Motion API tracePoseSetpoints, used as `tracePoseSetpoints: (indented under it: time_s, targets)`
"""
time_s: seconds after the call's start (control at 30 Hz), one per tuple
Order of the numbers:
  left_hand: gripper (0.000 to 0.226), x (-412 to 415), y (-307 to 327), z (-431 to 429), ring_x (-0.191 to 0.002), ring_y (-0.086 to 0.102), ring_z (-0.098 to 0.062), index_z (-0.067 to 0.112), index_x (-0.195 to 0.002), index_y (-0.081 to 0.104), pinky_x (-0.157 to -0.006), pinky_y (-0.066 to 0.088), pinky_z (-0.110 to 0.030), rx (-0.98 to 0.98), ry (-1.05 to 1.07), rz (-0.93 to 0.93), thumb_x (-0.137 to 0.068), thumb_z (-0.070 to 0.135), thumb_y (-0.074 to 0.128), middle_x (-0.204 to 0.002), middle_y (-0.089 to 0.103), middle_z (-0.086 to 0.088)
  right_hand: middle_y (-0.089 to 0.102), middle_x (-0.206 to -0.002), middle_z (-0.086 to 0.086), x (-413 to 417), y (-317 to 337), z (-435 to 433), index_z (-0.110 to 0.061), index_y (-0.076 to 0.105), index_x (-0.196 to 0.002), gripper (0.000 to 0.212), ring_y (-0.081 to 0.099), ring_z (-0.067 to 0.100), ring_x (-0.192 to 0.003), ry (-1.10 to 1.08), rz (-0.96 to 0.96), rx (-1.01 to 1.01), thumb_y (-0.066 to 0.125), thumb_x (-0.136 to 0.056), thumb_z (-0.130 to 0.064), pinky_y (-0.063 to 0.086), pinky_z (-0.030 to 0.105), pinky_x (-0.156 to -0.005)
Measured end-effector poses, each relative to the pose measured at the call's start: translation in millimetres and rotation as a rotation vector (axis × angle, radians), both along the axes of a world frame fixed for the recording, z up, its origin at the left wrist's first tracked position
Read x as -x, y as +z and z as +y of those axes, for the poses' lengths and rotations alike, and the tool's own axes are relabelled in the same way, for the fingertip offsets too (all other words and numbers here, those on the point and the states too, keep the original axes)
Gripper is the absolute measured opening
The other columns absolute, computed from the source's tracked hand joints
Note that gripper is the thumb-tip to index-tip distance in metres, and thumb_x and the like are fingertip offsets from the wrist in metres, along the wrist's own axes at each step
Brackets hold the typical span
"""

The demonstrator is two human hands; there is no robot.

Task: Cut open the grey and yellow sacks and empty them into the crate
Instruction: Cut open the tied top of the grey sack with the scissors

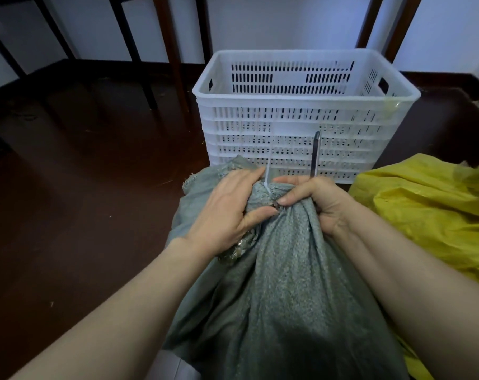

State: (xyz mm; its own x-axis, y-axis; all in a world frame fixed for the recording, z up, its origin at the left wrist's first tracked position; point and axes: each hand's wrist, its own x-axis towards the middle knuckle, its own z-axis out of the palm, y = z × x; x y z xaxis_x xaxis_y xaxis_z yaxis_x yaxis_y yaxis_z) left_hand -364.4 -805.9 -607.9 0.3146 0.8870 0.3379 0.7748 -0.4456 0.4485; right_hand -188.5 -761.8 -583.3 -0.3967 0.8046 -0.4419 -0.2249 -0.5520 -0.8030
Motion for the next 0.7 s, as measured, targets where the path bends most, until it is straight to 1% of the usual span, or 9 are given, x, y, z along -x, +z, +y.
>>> tracePoseSetpoints:
  time_s: [0.1, 0.2, 0.33, 0.4, 0.5, 0.53, 0.6, 0.63, 0.7]
  targets:
    - [0.074, -3, -3, 2, -0.111, 0.048, -0.025, 0.009, -0.126, 0.054, -0.092, 0.022, -0.024, -0.067, 0.047, 0.072, -0.080, 0.066, 0.043, -0.115, 0.057, -0.009, 0.066, -0.065, 0.014, -1, -4, 3, -0.004, 0.063, -0.079, 0.040, 0.066, 0.025, -0.057, 0.016, -0.002, 0.016, 0.048, -0.050, 0.019, 0.058, 0.031, -0.056]
    - [0.068, -7, -7, 7, -0.092, 0.050, -0.027, 0.006, -0.102, 0.061, -0.079, 0.018, -0.025, -0.123, 0.123, 0.121, -0.075, 0.067, 0.049, -0.089, 0.054, -0.006, 0.065, -0.064, 0.012, -2, -4, 6, -0.005, 0.061, -0.083, 0.037, 0.062, 0.024, -0.058, 0.039, -0.041, 0.020, 0.044, -0.065, 0.022, 0.054, 0.029, -0.059]
    - [0.051, -7, -14, 14, -0.076, 0.041, -0.020, 0.005, -0.082, 0.058, -0.069, 0.014, -0.027, -0.130, 0.182, 0.076, -0.082, 0.056, 0.049, -0.075, 0.043, 0.002, 0.047, -0.042, -0.003, -5, 6, 11, -0.002, 0.060, -0.094, 0.027, 0.032, 0.006, -0.030, 0.150, -0.139, -0.122, 0.064, -0.067, -0.002, 0.025, 0.013, -0.031]
    - [0.049, -9, -17, 17, -0.075, 0.037, -0.017, 0.006, -0.078, 0.056, -0.068, 0.015, -0.028, -0.117, 0.184, 0.048, -0.082, 0.054, 0.051, -0.073, 0.043, 0.001, 0.047, -0.041, -0.005, -6, 7, 12, -0.001, 0.062, -0.091, 0.032, 0.028, 0.003, -0.026, 0.159, -0.145, -0.157, 0.073, -0.068, -0.021, 0.020, 0.011, -0.027]
    - [0.046, -18, -16, 19, -0.071, 0.037, -0.017, 0.016, -0.072, 0.046, -0.065, 0.014, -0.028, -0.103, 0.141, -0.005, -0.081, 0.061, 0.045, -0.069, 0.041, 0.005, 0.060, -0.049, 0.003, -4, -2, 9, -0.005, 0.066, -0.080, 0.012, 0.048, 0.008, -0.033, 0.003, -0.267, -0.139, 0.074, -0.076, -0.014, 0.041, 0.018, -0.030]
    - [0.045, -21, -16, 19, -0.070, 0.037, -0.017, 0.019, -0.071, 0.043, -0.064, 0.013, -0.029, -0.104, 0.128, -0.020, -0.081, 0.063, 0.043, -0.067, 0.039, 0.008, 0.064, -0.057, 0.007, -3, -6, 8, -0.005, 0.066, -0.079, 0.007, 0.056, 0.013, -0.042, -0.051, -0.254, -0.086, 0.072, -0.078, -0.009, 0.050, 0.023, -0.038]
    - [0.047, -25, -19, 17, -0.068, 0.036, -0.016, 0.021, -0.068, 0.038, -0.063, 0.012, -0.030, -0.083, 0.120, -0.035, -0.082, 0.066, 0.039, -0.063, 0.032, 0.015, 0.066, -0.072, 0.013, -1, -14, 7, -0.004, 0.065, -0.080, 0.005, 0.061, 0.020, -0.056, -0.128, -0.189, 0.011, 0.071, -0.079, -0.005, 0.056, 0.030, -0.054]
    - [0.047, -24, -22, 17, -0.068, 0.037, -0.016, 0.022, -0.067, 0.037, -0.064, 0.013, -0.030, -0.057, 0.124, -0.039, -0.082, 0.066, 0.038, -0.063, 0.030, 0.017, 0.065, -0.075, 0.014, 1, -17, 6, -0.004, 0.065, -0.082, 0.006, 0.061, 0.021, -0.058, -0.144, -0.199, 0.024, 0.071, -0.079, -0.005, 0.056, 0.030, -0.055]
    - [0.046, -22, -30, 17, -0.070, 0.038, -0.017, 0.021, -0.066, 0.036, -0.064, 0.014, -0.031, 0.004, 0.148, -0.048, -0.079, 0.065, 0.037, -0.063, 0.031, 0.016, 0.065, -0.073, 0.010, 6, -17, 4, -0.005, 0.064, -0.086, 0.013, 0.062, 0.015, -0.050, -0.149, -0.327, -0.035, 0.074, -0.079, -0.008, 0.054, 0.025, -0.043]
